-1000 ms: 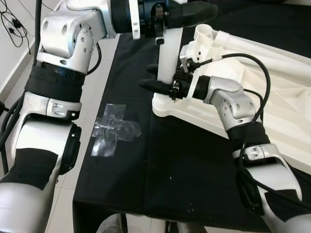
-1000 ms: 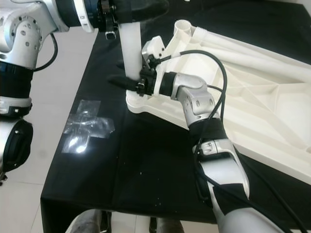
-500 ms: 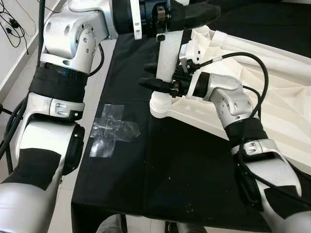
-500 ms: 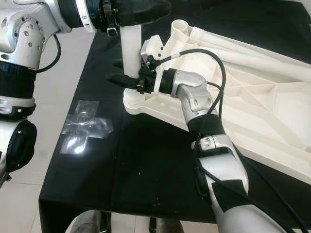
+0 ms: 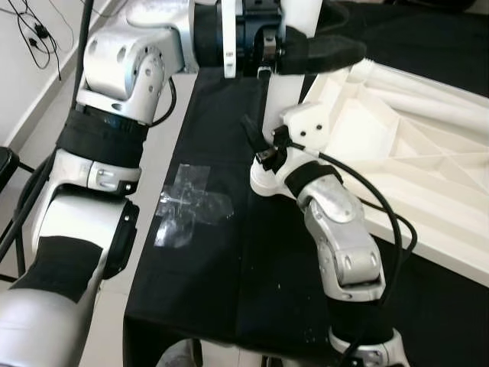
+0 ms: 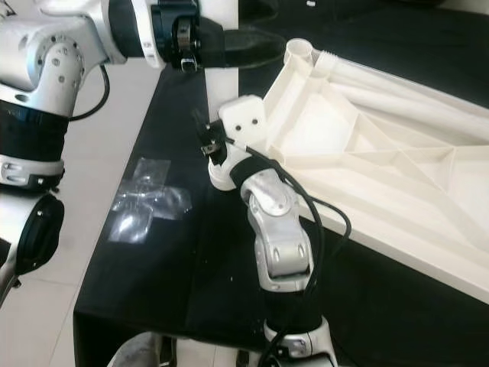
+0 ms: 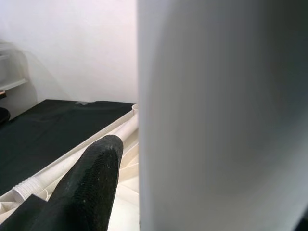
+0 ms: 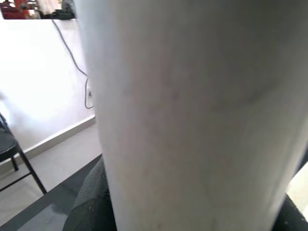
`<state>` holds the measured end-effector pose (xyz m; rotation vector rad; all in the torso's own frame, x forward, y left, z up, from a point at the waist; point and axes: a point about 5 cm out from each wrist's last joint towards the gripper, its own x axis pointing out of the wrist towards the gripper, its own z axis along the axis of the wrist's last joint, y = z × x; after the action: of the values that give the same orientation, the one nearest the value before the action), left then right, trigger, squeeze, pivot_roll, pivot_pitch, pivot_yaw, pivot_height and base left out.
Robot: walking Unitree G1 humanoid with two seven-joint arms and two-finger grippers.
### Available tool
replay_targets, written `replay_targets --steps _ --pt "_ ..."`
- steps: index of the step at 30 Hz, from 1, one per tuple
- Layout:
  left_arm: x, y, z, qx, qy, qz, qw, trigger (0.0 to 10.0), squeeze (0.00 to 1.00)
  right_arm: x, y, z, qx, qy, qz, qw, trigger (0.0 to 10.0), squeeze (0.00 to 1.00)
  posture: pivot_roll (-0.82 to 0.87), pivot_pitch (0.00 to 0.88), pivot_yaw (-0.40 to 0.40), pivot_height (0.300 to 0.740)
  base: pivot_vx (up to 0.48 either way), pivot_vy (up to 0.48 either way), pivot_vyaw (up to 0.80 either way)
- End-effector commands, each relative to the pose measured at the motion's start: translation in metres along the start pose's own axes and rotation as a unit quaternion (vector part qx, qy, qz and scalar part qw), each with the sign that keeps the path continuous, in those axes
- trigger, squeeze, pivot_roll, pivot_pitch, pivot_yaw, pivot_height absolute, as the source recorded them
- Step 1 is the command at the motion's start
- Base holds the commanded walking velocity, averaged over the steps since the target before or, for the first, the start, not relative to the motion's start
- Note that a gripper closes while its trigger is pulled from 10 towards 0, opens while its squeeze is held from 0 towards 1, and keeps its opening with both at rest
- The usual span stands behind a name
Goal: Building children table
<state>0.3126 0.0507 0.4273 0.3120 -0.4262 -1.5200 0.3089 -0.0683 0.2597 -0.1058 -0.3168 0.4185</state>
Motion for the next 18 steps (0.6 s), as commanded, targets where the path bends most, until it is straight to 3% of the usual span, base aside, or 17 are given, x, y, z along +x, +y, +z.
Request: replay_targets --steps 1,6,7,8,17,18 --pt "0.008 -0.007 0.003 0.011 0.001 -0.022 1.0 10.0 0.0 -0.003 0.012 -0.039 0.021 0.102 0.018 0.994 0.0 0.0 0.05 0.297 -0.032 0.74 0.0 0.0 0.0" --pt "0.008 -0.007 0.002 0.012 0.005 -0.021 1.0 10.0 0.0 -0.001 0.011 -0.037 0.022 0.098 0.016 0.995 0.0 0.0 0.05 0.293 -0.027 0.74 0.0 0.0 0.0" --pt "0.008 -0.007 0.002 0.009 0.008 -0.023 1.0 8.3 0.0 -0.003 0.013 -0.035 0.023 0.101 0.006 0.995 0.0 0.0 0.05 0.292 -0.026 0.74 0.0 0.0 0.0" --pt "0.008 -0.008 0.001 0.006 0.009 -0.027 1.0 0.0 0.0 -0.005 0.014 -0.034 0.025 0.104 -0.001 0.994 0.0 0.0 0.06 0.291 -0.024 0.74 0.0 0.0 0.0" --pt "0.01 -0.009 0.002 0.005 0.005 -0.044 0.999 0.0 0.0 -0.012 0.021 -0.029 0.046 0.115 -0.02 0.992 0.0 0.0 0.05 0.292 -0.019 0.74 0.0 0.0 0.0" --pt "0.01 -0.01 0.003 0.008 0.003 -0.047 0.999 0.0 0.0 -0.012 0.021 -0.028 0.054 0.115 -0.02 0.992 2.4 0.0 0.05 0.292 -0.019 0.74 0.0 0.0 0.0"
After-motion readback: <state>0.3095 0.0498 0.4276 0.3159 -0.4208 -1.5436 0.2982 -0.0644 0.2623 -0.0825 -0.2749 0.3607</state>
